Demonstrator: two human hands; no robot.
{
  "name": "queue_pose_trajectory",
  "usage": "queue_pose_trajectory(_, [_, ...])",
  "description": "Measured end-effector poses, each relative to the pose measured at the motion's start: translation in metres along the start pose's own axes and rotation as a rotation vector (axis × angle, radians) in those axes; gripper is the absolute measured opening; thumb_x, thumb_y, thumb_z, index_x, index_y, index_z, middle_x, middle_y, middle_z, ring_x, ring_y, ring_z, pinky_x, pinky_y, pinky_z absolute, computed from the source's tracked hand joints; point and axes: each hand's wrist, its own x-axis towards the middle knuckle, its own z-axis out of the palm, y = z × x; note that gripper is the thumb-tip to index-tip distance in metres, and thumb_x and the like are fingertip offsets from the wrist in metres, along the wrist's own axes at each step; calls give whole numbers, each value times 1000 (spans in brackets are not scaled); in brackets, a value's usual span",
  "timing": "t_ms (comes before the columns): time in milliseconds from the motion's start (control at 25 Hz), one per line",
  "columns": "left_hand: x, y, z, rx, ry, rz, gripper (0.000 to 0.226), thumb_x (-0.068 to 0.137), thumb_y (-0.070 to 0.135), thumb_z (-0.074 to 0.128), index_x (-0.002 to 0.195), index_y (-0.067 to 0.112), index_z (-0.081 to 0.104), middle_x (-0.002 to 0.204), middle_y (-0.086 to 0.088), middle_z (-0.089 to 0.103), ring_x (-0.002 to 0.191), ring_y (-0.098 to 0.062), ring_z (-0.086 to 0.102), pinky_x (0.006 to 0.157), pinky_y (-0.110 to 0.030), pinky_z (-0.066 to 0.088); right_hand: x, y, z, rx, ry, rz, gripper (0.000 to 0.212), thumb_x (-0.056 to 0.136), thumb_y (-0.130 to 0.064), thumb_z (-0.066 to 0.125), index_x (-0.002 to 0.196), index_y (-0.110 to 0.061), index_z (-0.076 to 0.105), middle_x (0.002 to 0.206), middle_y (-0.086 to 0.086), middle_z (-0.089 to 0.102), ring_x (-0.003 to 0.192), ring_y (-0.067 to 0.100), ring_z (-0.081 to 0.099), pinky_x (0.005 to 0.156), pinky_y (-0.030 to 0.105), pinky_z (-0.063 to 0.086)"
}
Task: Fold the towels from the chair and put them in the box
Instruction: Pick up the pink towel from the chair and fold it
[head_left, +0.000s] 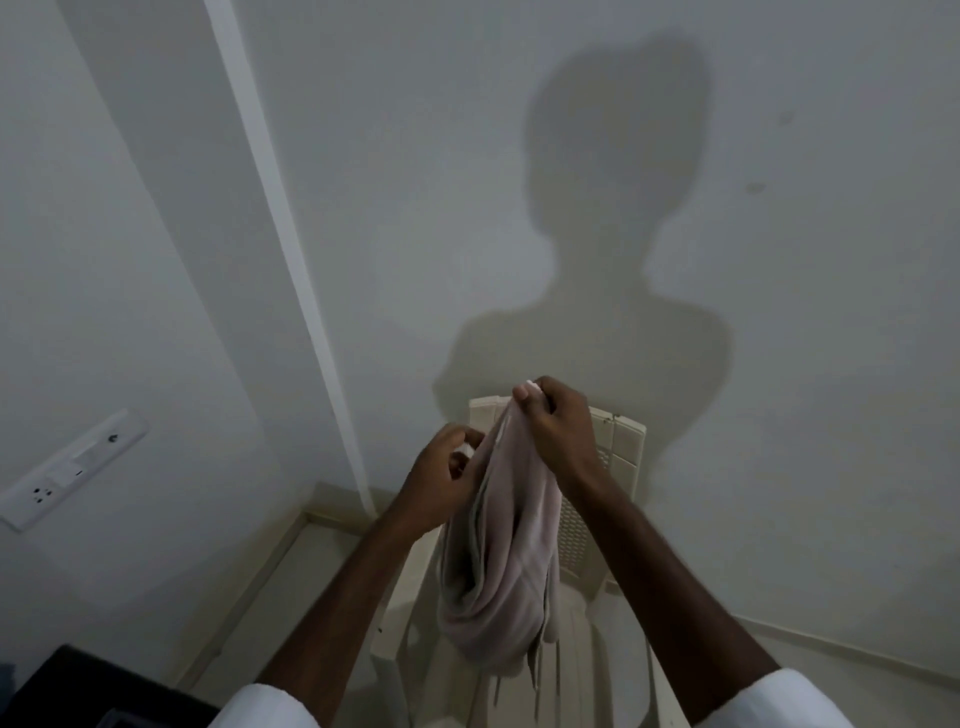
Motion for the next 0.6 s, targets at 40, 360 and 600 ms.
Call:
queue_pose_trajectory(40, [-7, -12, 1, 35, -35, -19, 17, 83, 22, 65, 97, 13, 63, 97, -5, 63, 76, -19, 67, 64, -33, 54, 2, -1, -4, 29, 57, 12, 38, 96, -21, 61, 63, -9, 47, 58, -7, 39, 56, 6, 36, 54, 32, 29])
queue_pose_trajectory(360, [-39, -53, 2, 346, -96, -278, 14, 70, 28, 54, 74, 37, 64, 68, 10, 64, 69, -14, 66, 58, -32, 52, 33, -1, -58, 89, 377, 16, 36, 96, -20, 60, 65, -16, 43, 60, -8, 34, 57, 6, 33, 56, 32, 30])
queue_pose_trajectory(600, [-24, -2, -28, 136, -410, -596, 17, 93, 16, 56, 104, 10, 67, 93, -15, 73, 70, -29, 75, 48, -27, 54, 49, 20, -80, 24, 467, 90, 38, 98, -22, 59, 66, -16, 41, 60, -8, 32, 54, 4, 29, 57, 32, 28])
